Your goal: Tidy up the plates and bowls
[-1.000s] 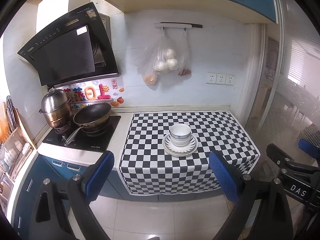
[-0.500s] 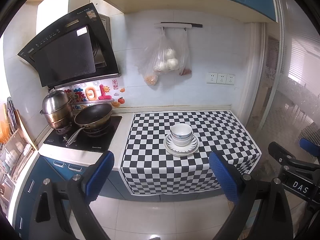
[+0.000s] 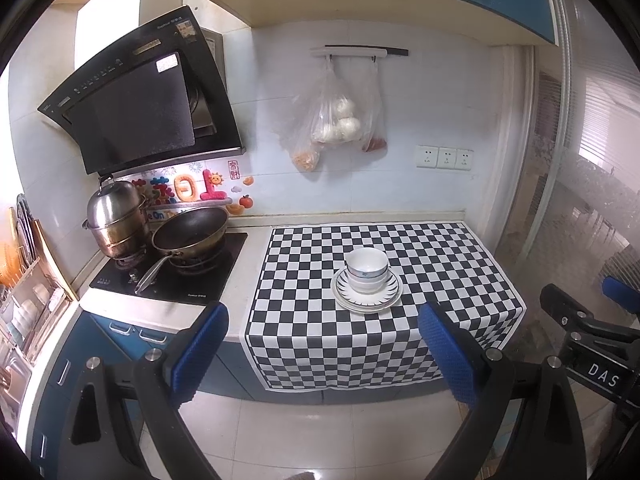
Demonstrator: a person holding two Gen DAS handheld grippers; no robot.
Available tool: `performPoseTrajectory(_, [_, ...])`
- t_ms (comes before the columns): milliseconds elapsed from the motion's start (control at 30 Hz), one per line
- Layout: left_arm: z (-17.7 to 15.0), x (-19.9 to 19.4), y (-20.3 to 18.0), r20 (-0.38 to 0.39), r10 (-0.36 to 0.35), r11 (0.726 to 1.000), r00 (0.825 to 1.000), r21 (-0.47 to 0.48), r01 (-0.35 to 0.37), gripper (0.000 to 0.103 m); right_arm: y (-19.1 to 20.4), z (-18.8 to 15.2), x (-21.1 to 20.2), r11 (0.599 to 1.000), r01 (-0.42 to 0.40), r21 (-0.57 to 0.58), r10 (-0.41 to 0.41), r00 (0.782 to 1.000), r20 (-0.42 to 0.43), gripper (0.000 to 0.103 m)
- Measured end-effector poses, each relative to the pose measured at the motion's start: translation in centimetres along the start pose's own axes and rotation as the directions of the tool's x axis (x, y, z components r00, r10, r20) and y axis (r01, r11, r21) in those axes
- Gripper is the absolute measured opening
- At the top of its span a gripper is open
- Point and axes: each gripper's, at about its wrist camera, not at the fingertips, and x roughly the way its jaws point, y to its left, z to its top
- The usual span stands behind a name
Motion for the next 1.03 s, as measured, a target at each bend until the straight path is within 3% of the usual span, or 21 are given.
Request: performPoseTrajectory(1033, [0.0, 0.0, 0.1, 0.012, 0.010, 1.000, 1.000, 0.011, -0.010, 0.097, 1.2, 0.2, 0.4, 1.000, 0.014, -0.004, -0.014, 1.000, -0.005, 0.103])
